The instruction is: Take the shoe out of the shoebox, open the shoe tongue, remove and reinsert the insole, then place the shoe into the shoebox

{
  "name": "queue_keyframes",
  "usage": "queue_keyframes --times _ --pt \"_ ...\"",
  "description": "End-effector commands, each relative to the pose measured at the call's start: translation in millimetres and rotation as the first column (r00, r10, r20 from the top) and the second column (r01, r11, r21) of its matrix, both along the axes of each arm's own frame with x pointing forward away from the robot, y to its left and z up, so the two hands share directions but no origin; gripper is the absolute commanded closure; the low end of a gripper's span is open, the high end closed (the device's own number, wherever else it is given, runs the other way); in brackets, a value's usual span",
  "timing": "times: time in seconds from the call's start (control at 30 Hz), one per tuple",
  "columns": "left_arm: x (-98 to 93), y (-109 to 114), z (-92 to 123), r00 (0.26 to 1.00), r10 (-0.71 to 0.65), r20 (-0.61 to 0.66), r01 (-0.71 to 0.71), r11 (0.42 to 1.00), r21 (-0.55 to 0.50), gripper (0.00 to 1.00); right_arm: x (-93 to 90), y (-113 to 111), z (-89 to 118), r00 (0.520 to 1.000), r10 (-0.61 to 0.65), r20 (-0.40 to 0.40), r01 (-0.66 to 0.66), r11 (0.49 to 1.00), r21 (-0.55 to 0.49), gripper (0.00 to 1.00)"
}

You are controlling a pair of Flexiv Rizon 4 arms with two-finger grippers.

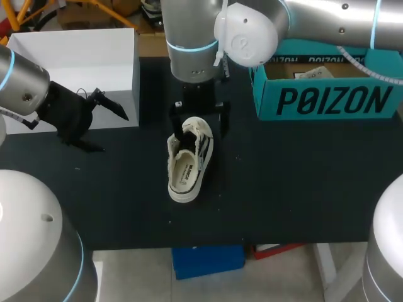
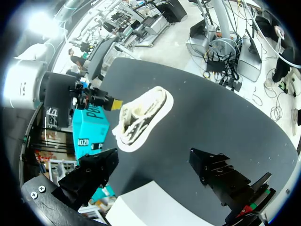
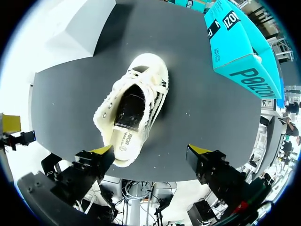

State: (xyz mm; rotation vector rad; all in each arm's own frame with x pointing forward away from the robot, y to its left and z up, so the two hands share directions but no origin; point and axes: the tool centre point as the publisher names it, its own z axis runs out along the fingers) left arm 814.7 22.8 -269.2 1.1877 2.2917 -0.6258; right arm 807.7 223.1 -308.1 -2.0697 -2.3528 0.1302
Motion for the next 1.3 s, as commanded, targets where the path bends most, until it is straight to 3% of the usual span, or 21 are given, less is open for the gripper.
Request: queue_keyframes --times 0.03,0.07,0.1,0.17,0.23,0.33,0.57,1.3 --pt "-1.0 0.5 0.2 1.0 0.0 0.002 0.0 1.0 0.002 0.0 1.1 -2.2 -7.6 1.0 -0.001 0.004 0.001 1.0 0.012 0.32" --pt "-1.0 0.5 0.2 1.0 0.0 0.002 0.0 1.0 0.002 0.0 1.5 -2.4 -9.7 1.0 -0.001 0.003 0.001 1.0 0.012 0.41" --pt "-1.0 0.5 0.2 1.0 0.0 0.002 0.0 1.0 0.002 0.0 1.7 -2.6 -11.8 1.0 0.0 0.001 0.0 1.0 0.017 0.24" --pt "-1.0 0.5 0.2 1.0 0.0 0.002 0.0 1.0 0.002 0.0 2.5 -2.1 -16.5 1.0 0.002 0.0 -0.002 1.0 0.018 0.53" --pt "-1.0 0.5 0.2 1.0 0.0 0.002 0.0 1.0 0.002 0.0 3.7 -2.0 -21.2 1.0 0.004 -0.004 -0.004 1.0 0.022 0.6" --pt "-1.0 0.5 0.2 1.0 0.0 0.002 0.0 1.0 0.002 0.0 6.2 -1.9 -28.0 1.0 0.004 -0.008 -0.004 1.0 0.029 0.52" --pt "-1.0 0.5 0.2 1.0 0.0 0.002 0.0 1.0 0.002 0.0 12.3 -0.7 -43.5 1.0 0.008 -0.021 -0.007 0.999 0.042 0.53" --pt "-1.0 0.5 0.2 1.0 0.0 0.002 0.0 1.0 0.002 0.0 25.8 -15.5 -63.7 0.999 0.025 -0.037 -0.023 0.998 0.054 0.56"
